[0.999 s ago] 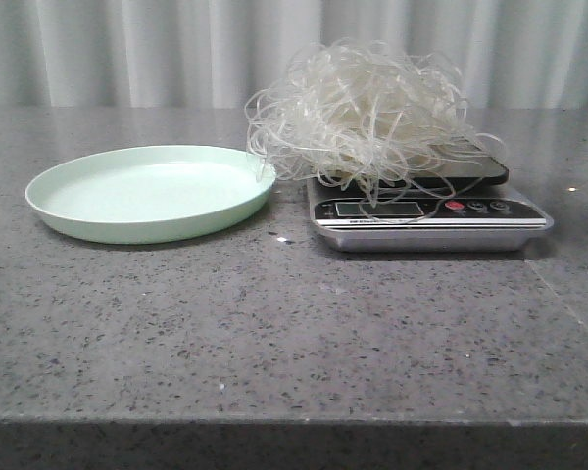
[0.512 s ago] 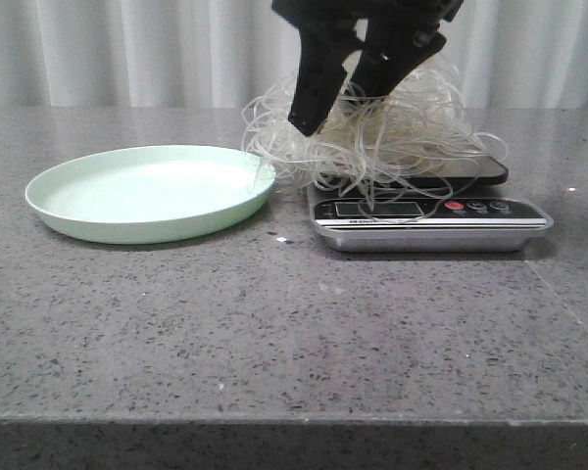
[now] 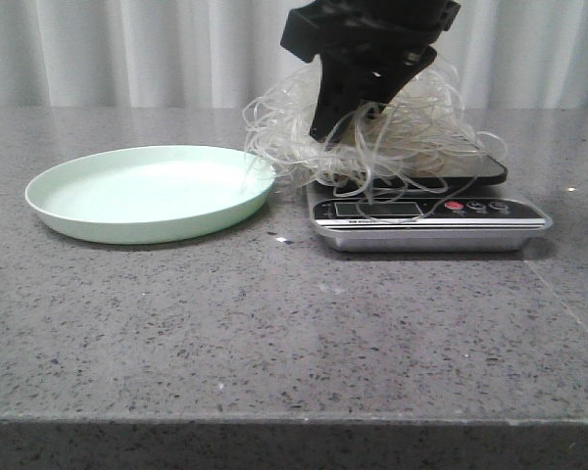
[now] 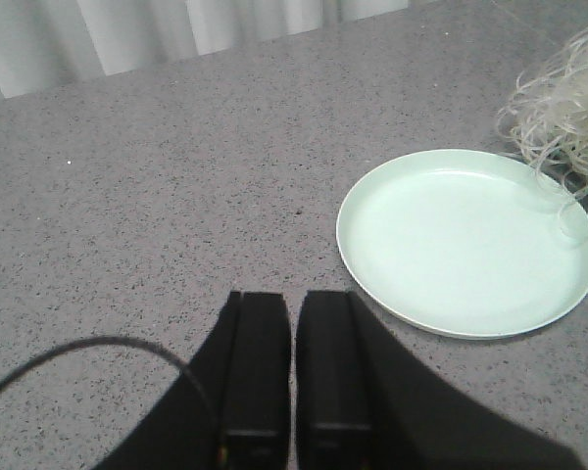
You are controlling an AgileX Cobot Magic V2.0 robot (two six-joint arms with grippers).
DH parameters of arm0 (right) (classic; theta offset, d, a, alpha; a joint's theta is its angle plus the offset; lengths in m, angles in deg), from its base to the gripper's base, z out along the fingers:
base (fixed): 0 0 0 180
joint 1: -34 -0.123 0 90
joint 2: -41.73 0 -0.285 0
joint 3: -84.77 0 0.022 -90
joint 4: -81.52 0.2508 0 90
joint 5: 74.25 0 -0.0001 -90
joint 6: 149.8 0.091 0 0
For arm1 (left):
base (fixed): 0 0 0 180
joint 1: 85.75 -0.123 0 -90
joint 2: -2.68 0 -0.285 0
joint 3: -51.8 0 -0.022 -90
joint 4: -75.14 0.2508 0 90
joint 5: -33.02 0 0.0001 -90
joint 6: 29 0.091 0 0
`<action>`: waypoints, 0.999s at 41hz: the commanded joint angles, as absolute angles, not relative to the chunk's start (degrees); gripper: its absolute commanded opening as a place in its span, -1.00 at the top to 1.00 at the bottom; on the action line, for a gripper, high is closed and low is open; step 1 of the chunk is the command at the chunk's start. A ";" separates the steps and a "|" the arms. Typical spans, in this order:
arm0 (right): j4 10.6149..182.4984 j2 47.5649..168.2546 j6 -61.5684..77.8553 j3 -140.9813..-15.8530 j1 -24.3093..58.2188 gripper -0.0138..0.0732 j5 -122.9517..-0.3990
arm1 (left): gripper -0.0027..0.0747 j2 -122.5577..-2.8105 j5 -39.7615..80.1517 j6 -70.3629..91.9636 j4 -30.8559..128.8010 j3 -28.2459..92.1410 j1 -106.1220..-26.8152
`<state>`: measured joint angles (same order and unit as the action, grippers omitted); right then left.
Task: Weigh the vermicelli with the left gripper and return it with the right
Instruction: 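Lower the right gripper into the vermicelli on the scale and grasp it, then lift the vermicelli with the right gripper and move it over the plate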
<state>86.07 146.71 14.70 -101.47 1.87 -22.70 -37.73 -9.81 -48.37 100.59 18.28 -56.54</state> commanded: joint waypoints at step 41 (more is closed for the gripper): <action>88.50 142.83 14.23 -128.56 2.16 0.33 -14.18 | 0.56 -37.80 -6.47 -48.96 101.20 19.66 -56.51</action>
